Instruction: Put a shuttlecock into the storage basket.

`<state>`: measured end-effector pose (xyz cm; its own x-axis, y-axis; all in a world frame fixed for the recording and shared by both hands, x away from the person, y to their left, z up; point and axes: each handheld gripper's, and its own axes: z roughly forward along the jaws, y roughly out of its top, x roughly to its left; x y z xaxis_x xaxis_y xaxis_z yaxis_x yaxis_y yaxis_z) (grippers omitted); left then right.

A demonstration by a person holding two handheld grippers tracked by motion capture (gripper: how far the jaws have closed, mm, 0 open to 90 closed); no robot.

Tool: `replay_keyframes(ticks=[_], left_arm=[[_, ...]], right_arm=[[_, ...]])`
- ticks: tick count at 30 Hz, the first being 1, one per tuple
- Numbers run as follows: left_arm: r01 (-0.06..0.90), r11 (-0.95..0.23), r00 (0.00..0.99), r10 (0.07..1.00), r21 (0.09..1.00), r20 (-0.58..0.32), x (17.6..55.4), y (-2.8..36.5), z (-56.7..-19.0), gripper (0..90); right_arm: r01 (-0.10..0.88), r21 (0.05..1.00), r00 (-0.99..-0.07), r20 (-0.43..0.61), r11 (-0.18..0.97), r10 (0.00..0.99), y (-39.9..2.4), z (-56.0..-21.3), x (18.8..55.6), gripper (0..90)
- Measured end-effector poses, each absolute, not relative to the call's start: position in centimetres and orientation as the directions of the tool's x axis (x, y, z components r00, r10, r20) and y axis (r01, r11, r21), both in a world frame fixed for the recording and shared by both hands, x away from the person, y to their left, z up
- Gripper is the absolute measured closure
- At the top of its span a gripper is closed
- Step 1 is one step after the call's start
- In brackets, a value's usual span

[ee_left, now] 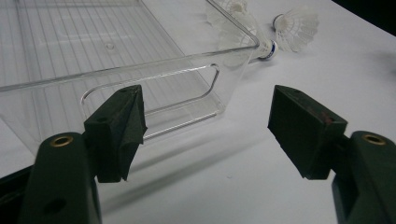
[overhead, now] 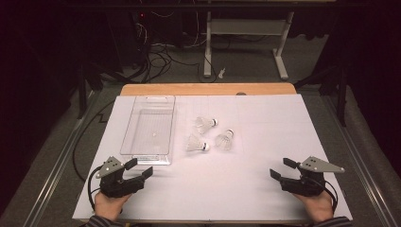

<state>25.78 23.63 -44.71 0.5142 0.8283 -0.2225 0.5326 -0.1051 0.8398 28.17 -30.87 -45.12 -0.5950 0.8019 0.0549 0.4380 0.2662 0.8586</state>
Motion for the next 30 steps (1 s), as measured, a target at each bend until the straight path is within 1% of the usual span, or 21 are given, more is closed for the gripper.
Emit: replay_keyframes(ticks=[15, 16, 23, 26, 30], left_arm=[[0.527, -0.099, 0.519, 0.824, 0.844, -0.227, 25.62, 23.73, -44.55, 28.3], [0.531, -0.088, 0.516, 0.823, 0.843, -0.239, 25.62, 23.87, -44.55, 28.3], [0.531, -0.082, 0.512, 0.824, 0.843, -0.242, 25.55, 23.93, -44.45, 28.3], [0.535, -0.062, 0.515, 0.815, 0.842, -0.267, 25.46, 23.95, -44.38, 28.4], [0.545, -0.063, 0.511, 0.815, 0.836, -0.272, 25.53, 23.93, -44.46, 28.4]], right_arm=[[0.449, 0.853, -0.596, 0.063, 0.267, 0.801, -30.79, -45.16, 28.16, 30.0], [0.447, 0.853, -0.597, 0.061, 0.268, 0.800, -30.80, -45.16, 28.17, 30.0], [0.450, 0.853, -0.596, 0.066, 0.265, 0.800, -30.87, -45.15, 28.15, 30.0], [0.451, 0.852, -0.598, 0.067, 0.265, 0.799, -30.90, -45.16, 28.17, 30.0], [0.450, 0.853, -0.598, 0.068, 0.265, 0.798, -30.96, -45.20, 28.21, 29.9]])
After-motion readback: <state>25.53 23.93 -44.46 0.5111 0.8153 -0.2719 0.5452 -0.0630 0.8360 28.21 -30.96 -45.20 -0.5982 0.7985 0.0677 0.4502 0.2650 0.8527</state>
